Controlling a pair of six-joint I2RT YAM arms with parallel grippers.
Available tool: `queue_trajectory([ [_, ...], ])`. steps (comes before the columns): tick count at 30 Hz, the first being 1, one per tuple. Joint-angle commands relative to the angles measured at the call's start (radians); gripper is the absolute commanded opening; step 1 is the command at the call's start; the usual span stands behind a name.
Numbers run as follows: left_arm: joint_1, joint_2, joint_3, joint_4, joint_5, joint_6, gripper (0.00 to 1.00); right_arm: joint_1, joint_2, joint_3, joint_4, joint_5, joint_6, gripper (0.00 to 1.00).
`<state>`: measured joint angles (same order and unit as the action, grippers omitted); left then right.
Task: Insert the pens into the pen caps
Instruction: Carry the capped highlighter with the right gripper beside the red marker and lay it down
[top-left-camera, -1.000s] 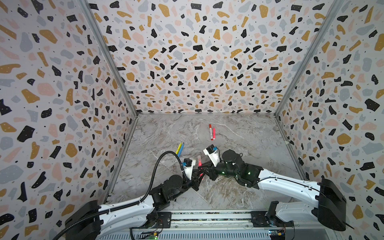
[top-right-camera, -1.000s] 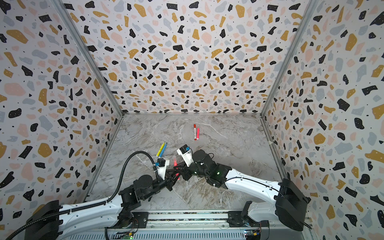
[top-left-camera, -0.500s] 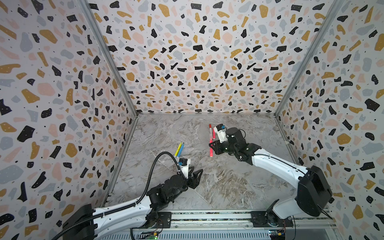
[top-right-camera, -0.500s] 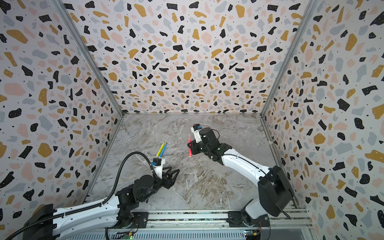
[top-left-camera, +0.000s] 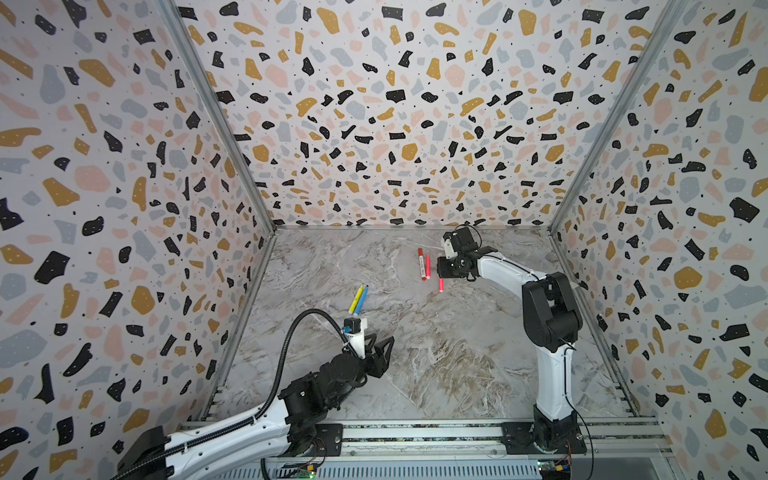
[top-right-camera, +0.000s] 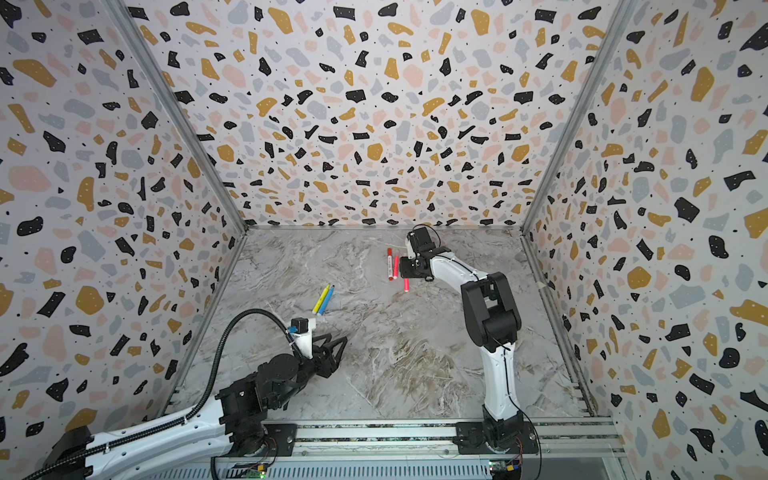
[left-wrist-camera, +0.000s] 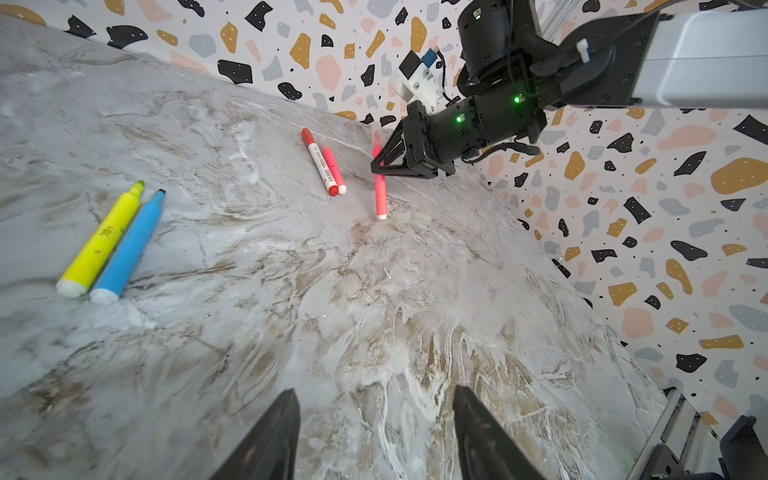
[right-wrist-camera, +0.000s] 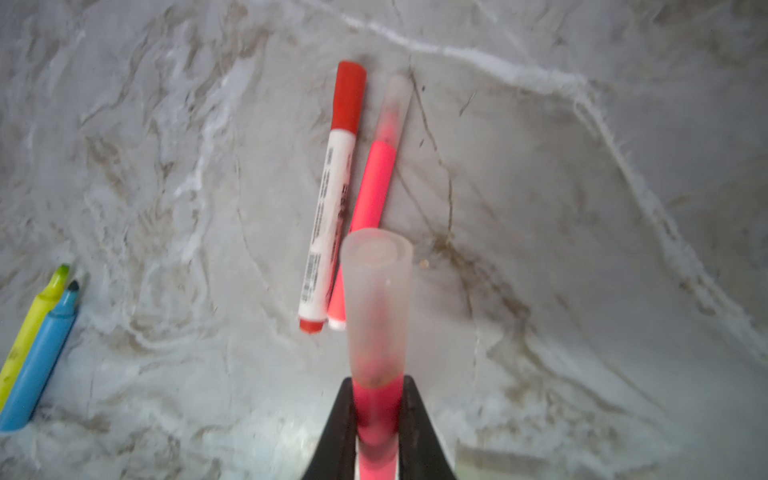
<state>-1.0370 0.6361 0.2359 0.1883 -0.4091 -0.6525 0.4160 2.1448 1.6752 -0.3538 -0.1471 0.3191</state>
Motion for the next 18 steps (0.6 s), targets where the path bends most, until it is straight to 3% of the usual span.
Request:
queue_trajectory([
  [1,0.000,-0.028,0.002,-0.019,-0.032,-0.013,0.59,-0.012,0.055,0.147,-0.103,0.022,-0.016,0.09],
  [5,0.000,-0.045,0.006,-0.036,-0.035,-0.019,0.59,-0.019,0.191,0.331,-0.170,0.055,-0.014,0.10],
  [11,0.000,-0.063,0.022,-0.066,-0.041,-0.021,0.59,-0.020,0.324,0.514,-0.236,0.004,0.019,0.13],
  [16,0.000,-0.091,0.014,-0.079,-0.050,-0.032,0.59,-0.023,0.299,0.497,-0.207,-0.032,0.047,0.36],
  [18,-0.001,-0.097,0.011,-0.079,-0.055,-0.033,0.59,-0.023,0.270,0.477,-0.194,-0.037,0.050,0.41],
])
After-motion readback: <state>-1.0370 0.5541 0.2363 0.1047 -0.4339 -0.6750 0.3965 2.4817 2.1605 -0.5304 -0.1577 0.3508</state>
